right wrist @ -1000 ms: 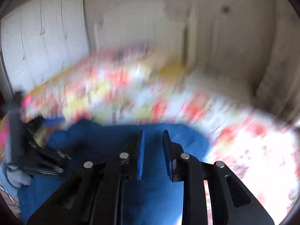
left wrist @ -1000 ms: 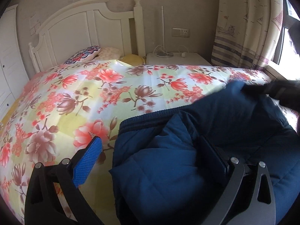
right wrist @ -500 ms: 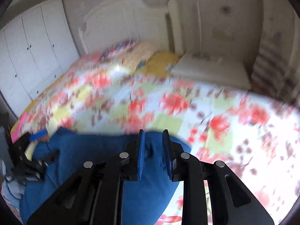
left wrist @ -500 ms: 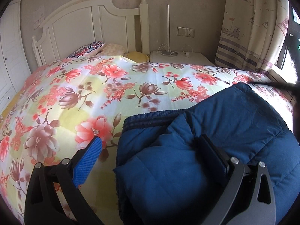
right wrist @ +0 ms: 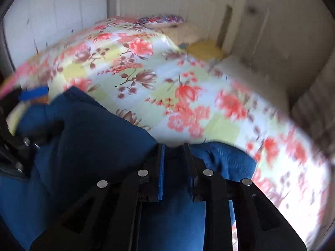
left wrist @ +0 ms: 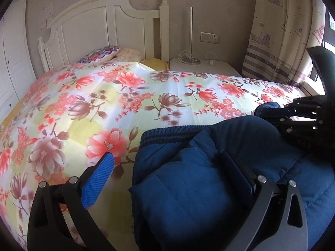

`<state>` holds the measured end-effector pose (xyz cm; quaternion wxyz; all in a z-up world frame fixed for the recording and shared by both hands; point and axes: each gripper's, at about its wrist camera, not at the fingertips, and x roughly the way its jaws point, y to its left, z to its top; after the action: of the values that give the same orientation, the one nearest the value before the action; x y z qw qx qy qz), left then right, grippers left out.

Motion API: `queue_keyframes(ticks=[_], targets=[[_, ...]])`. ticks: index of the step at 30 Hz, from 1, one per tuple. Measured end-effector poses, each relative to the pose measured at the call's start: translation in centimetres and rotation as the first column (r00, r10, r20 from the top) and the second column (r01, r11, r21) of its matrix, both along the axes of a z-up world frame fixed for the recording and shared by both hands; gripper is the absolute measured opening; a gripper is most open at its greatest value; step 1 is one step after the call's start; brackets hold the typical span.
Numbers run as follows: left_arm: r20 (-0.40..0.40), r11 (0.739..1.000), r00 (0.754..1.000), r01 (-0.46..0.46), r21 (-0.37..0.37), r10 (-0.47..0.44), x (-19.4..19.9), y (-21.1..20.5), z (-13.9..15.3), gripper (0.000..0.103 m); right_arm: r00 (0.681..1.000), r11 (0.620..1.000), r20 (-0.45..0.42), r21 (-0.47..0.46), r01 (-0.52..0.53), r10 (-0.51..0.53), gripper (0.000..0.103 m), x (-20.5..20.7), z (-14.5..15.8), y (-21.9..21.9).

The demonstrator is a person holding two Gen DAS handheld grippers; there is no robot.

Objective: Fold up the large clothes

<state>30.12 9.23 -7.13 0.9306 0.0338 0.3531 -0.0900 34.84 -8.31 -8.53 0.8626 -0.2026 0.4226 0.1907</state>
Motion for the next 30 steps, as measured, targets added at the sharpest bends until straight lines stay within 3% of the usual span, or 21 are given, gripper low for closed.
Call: queue_keyframes(ticks=[1,5,6,9,12,15,22,26,30], targets=[[-0.003,1.0,1.0,0.0,-0.006,0.0,0.0,0.1,0.0,0.101,1.0,1.0,0.005,-0.005,0.012,-0.012,0.026,0.0,0.7,0.1],[0.001,1.0,1.0,0.0,-0.005,0.0,0.0,0.0,0.0,0.101,0.995,0.988,0.097,0.153,-0.036,0.022,0.026,-1.8,5.2,0.7],[0.0,1.0,1.0,0.0,-0.009,0.0,0.0,0.1,0.0,0.101,0.995,0.987,0.094,0.15,-0.056,0.042,0.026,-1.9,5.1,1.2],[0.001,1.0,1.0,0.002,-0.013,-0.002,-0.1,0.0,0.1,0.101,0.99,0.993,-0.077,0.012,-0.119,0.119,0.025,-1.0,-0.3,4.0],[-0.015,1.0,1.0,-0.003,-0.02,0.003,0.1,0.3,-0.2,0.101,0.987,0.99,-0.132,0.118,-0.077,0.093,0.025,0.2,-1.1,2.6],[-0.02,1.0,1.0,0.001,-0.028,-0.001,0.2,0.4,-0.3,0.101,0.987,0.986,-0.137,0.153,-0.065,0.086,0.025,0.1,-1.1,2.1],[-0.037,1.0,0.999,0.007,-0.025,-0.008,0.2,0.5,0.1,0.101,0.993,0.993,-0.092,0.103,-0.061,0.07,0.025,-0.5,-1.0,2.9],[0.073,0.999,0.996,-0.05,-0.011,0.05,-4.2,2.6,4.6,0.1,0.999,0.999,-0.017,0.026,-0.046,0.046,0.025,-1.4,-1.0,3.2],[0.126,0.995,0.992,0.04,-0.095,-0.028,-10.6,4.2,8.0,0.1,0.999,0.999,0.018,0.006,-0.033,0.032,0.025,-1.8,-1.0,3.1]])
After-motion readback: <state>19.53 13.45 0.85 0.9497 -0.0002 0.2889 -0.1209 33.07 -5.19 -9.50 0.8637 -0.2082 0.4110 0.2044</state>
